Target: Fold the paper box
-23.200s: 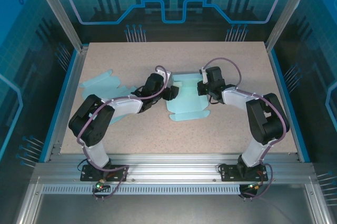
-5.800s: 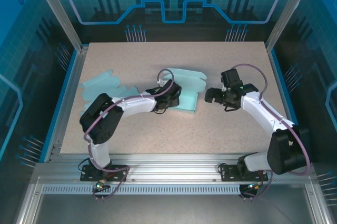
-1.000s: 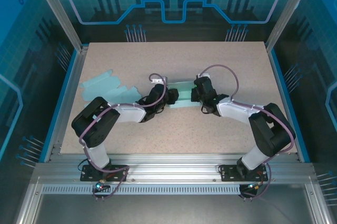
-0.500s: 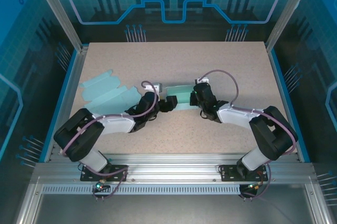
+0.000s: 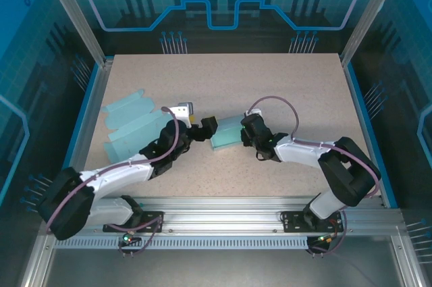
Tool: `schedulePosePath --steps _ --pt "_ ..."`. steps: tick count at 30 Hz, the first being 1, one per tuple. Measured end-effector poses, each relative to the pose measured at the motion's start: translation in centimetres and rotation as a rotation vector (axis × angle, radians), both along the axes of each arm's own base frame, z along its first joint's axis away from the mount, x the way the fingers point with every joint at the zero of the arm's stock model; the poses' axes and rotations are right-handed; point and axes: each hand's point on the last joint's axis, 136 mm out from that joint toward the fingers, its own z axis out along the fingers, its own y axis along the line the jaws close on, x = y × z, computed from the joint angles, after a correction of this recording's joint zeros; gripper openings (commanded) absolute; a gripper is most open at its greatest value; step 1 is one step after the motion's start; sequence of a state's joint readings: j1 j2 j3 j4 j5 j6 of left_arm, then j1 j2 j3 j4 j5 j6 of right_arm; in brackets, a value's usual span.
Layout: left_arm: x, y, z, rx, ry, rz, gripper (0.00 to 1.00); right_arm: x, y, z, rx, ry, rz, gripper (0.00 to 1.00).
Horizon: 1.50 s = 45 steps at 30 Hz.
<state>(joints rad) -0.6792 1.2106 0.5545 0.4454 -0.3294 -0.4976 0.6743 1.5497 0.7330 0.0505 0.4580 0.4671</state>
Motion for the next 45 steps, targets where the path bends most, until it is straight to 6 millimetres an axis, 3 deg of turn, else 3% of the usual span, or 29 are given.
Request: schedulePosePath --steps 10,14,17,18,19,24,28,33,36,39,45 --pt "0.2 0.9 2.2 0.129 0.017 0.025 0.96 -1.3 0.2 2.4 -0.017 -0.035 0.029 0.67" --pt "1.1 0.7 3.8 0.155 0.030 0.034 0.99 -2.6 0.6 5.3 -0.010 -0.089 0.059 0.75" --pt "1.8 1.1 3.8 0.177 0.062 0.049 0.99 -3.8 0.3 7.8 0.003 -0.146 0.081 0.86" --pt "2.0 1.3 3.5 0.189 0.079 0.056 0.99 -4.3 0.1 8.7 0.009 -0.168 0.089 0.97" --pt "2.2 1.6 3.3 0.198 0.095 0.063 0.99 -4.7 -0.2 9.5 0.021 -0.185 0.086 1.00" --pt "3.2 2.4 1.0 0.258 0.191 0.082 0.99 -5.6 -2.4 12.9 0.082 -0.225 0.070 1.00" --pt "3.6 2.2 -1.4 0.298 0.264 0.075 0.99 -4.0 -3.7 14.9 0.105 -0.174 0.026 1.00" --pt "4.4 1.3 -3.4 0.333 0.329 0.052 0.99 -0.8 -2.0 17.0 0.108 -0.088 0.024 1.00" --pt "5.0 0.7 -4.0 0.341 0.351 0.042 0.99 1.8 -1.2 16.2 0.078 -0.009 0.003 1.00" --pt "5.3 0.3 -4.6 0.344 0.366 0.031 0.99 3.5 -0.6 13.4 0.032 0.089 -0.005 1.00" --pt "5.1 -0.4 -6.7 0.350 0.417 -0.003 0.99 3.1 0.1 6.8 -0.040 0.285 0.015 0.97"
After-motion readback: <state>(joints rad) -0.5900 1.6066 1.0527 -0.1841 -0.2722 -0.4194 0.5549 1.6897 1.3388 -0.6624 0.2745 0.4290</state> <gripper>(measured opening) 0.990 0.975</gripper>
